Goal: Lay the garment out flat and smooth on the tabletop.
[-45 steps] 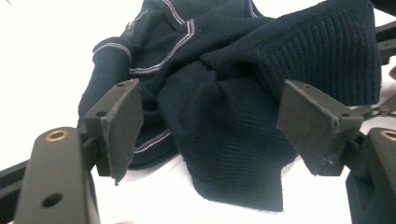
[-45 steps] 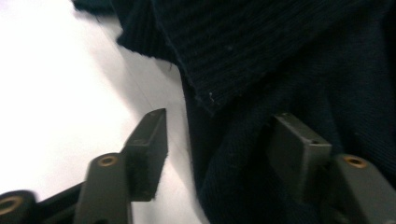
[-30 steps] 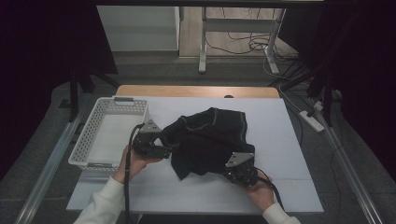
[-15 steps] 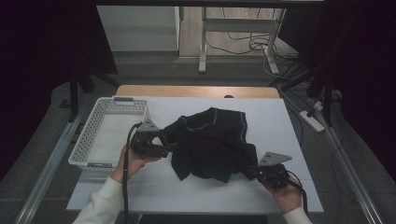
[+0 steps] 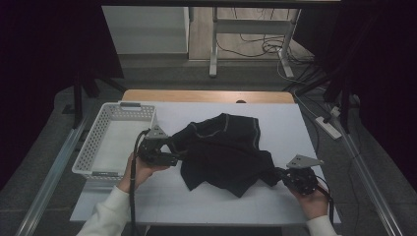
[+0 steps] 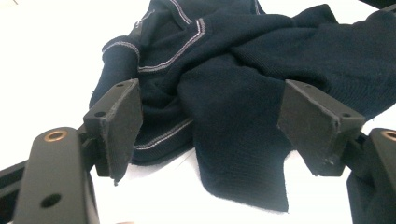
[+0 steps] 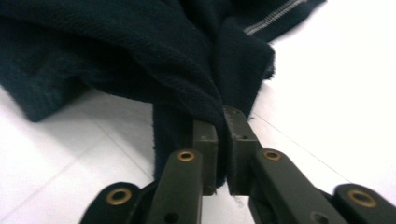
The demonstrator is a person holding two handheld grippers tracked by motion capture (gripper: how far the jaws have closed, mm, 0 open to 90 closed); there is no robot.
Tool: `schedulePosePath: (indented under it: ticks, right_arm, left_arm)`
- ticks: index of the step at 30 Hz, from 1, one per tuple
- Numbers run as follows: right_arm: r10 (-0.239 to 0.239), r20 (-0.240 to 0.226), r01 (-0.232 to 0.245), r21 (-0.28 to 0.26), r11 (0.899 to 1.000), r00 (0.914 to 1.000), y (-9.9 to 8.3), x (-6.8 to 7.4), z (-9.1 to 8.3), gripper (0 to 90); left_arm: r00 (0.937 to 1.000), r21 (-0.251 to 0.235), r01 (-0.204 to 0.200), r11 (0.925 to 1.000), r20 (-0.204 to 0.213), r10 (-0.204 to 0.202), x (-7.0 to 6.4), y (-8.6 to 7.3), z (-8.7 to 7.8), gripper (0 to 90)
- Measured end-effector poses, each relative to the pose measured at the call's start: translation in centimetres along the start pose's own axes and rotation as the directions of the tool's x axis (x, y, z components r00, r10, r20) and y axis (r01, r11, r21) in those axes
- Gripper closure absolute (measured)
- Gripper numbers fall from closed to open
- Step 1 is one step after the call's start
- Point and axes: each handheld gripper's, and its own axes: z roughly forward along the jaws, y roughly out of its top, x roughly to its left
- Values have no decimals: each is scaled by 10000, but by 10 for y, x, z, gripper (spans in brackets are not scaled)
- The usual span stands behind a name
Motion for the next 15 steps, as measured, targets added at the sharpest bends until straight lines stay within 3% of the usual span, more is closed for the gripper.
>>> schedulePosePath:
  ticks: [2, 4, 7, 12, 15]
  right_arm:
    - [17, -57, -18, -215, 9998, 10000, 2, 3, -3, 681]
    - [319, -294, -337, -628, 9975, 9991, 6, 5, -9, 562]
    - [433, -628, -508, -1237, 9910, 9971, 13, 13, -20, 459]
    - [-99, -1163, -112, -1794, 9837, 9932, 30, 38, -26, 417]
    - [-625, -1693, 314, -1809, 9830, 9836, 38, 59, -20, 412]
  left_arm:
    - [10000, -22, 6, 10000, 47, -6, 0, 0, 0, 228]
    - [10000, -45, 21, 10000, 36, -21, 0, 0, 0, 227]
    - [10000, -80, 61, 9999, -5, -61, 1, 0, -1, 228]
    - [10000, -79, 52, 10000, -13, -52, 0, 1, 0, 228]
    - [10000, -91, 11, 10000, -15, -11, -1, 1, -1, 228]
